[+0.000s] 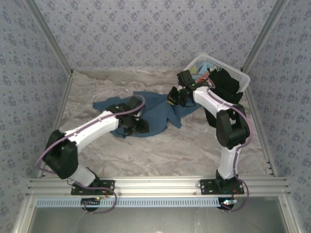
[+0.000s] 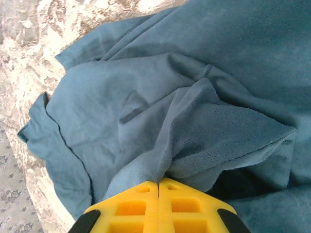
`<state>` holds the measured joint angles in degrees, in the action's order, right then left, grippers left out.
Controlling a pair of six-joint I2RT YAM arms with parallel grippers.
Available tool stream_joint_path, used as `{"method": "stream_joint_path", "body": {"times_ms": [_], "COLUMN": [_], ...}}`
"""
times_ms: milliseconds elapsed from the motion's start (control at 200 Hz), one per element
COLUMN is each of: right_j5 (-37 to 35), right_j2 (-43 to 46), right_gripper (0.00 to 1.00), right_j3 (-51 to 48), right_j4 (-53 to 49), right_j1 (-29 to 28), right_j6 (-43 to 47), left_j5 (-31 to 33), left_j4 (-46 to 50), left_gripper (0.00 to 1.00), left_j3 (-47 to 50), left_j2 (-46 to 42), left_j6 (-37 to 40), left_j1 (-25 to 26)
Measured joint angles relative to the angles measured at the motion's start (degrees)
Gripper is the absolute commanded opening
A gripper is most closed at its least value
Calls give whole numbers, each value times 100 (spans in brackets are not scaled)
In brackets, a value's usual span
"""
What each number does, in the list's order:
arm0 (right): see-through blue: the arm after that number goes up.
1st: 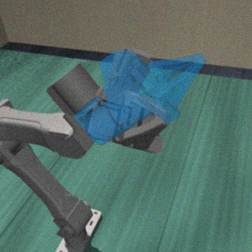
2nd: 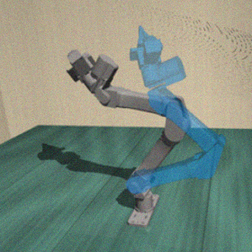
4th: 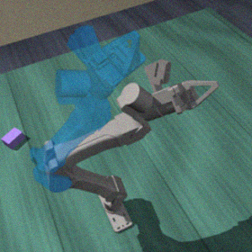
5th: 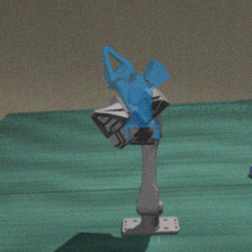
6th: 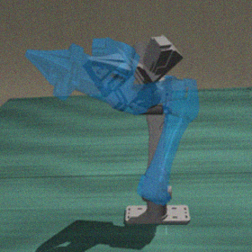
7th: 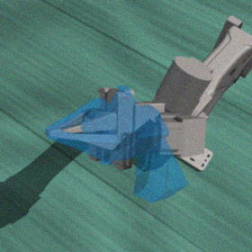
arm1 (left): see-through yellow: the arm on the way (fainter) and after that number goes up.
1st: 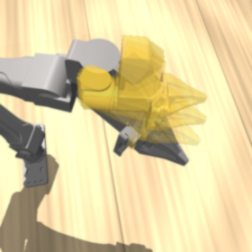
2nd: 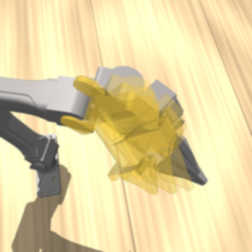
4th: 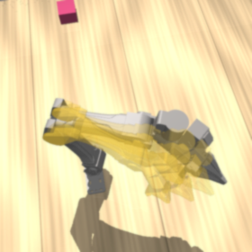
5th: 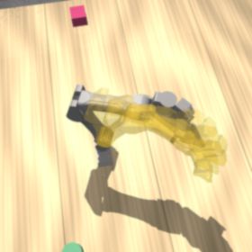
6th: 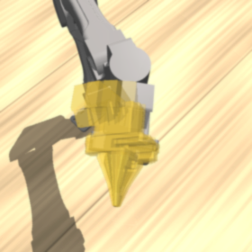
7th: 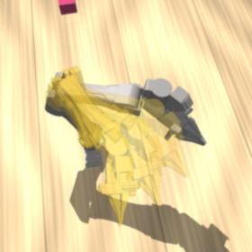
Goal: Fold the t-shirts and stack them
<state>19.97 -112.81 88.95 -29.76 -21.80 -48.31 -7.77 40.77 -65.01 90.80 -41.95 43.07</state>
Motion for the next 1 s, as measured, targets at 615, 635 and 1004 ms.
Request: {"method": "stream_joint_path", "body": {"times_ms": [615, 635, 1004], "right_j5": [195, 181, -92], "right_j2": [181, 251, 1786], "right_gripper": [0, 0, 0], "right_j3": [31, -2, -686], "right_j4": [-505, -525, -970], "right_j1": [186, 184, 55], "right_j6": [389, 433, 1193], "left_j5": [2168, 2194, 944], "left_j4": [2, 15, 916], "left_gripper": [0, 0, 0], "left_j3": [-1307, -1222, -374], "left_j2": [1941, 1821, -1467], "left_j6": [946, 979, 2608], "left_j1": [612, 603, 566]}}
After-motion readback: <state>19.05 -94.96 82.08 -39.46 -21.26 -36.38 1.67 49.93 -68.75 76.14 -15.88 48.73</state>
